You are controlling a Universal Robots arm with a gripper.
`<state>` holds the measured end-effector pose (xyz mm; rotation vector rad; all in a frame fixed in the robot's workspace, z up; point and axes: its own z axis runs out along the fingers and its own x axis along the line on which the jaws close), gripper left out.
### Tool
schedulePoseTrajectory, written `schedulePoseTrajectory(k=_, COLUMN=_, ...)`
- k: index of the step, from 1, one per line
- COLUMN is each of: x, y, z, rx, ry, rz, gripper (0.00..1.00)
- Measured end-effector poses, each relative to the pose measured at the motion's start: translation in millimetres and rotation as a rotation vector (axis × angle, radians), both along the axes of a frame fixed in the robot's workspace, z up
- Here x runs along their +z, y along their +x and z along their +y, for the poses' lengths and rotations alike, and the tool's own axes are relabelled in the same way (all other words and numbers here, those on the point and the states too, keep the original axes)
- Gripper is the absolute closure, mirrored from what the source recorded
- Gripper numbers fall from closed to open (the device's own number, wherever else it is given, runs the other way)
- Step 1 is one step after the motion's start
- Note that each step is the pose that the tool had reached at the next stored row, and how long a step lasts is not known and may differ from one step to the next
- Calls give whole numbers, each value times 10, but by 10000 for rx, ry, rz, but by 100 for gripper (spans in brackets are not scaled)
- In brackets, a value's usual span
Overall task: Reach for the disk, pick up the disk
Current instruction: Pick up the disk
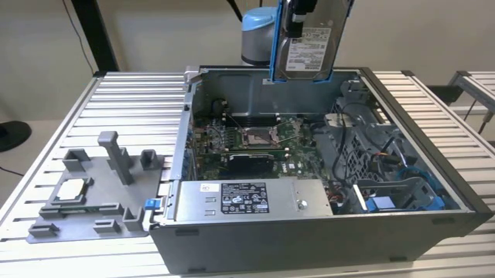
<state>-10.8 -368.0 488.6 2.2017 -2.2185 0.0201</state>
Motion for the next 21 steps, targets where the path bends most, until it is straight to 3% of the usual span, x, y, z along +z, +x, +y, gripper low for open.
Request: schedulePoseTrajectory(k=21, x=0, y=681, z=0, rx=-1, ry=-1, rz=0, gripper=100)
